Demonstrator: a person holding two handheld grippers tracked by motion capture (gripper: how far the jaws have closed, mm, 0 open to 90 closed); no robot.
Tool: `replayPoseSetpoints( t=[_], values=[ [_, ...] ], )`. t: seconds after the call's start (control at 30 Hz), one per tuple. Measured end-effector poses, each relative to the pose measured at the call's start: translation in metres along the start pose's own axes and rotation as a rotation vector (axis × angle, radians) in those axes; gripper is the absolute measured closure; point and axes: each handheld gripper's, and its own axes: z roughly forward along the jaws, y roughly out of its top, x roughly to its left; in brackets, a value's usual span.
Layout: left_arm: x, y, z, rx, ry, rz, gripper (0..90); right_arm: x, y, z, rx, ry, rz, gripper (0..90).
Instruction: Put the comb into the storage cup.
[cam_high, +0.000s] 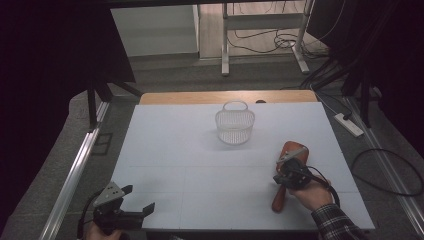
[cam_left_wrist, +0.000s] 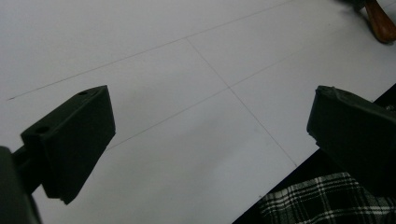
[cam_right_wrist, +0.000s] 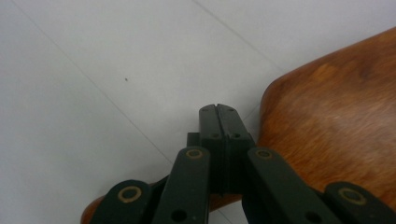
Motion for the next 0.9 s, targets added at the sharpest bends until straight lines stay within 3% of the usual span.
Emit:
replayPoseSetpoints(
  t=[0.1, 0.9],
  values=[
    [0.0, 0.0, 0.0, 0.0, -0.001, 0.0, 1.9, 0.0, -0.001, 0.003, 0.024, -0.003, -0.004, 89.7],
    [0.0, 0.0, 0.0, 0.001, -0.005, 0.001, 2.4, -0.016, -0.028, -0.011, 0.047, 0.026, 0.066, 89.7]
  ],
)
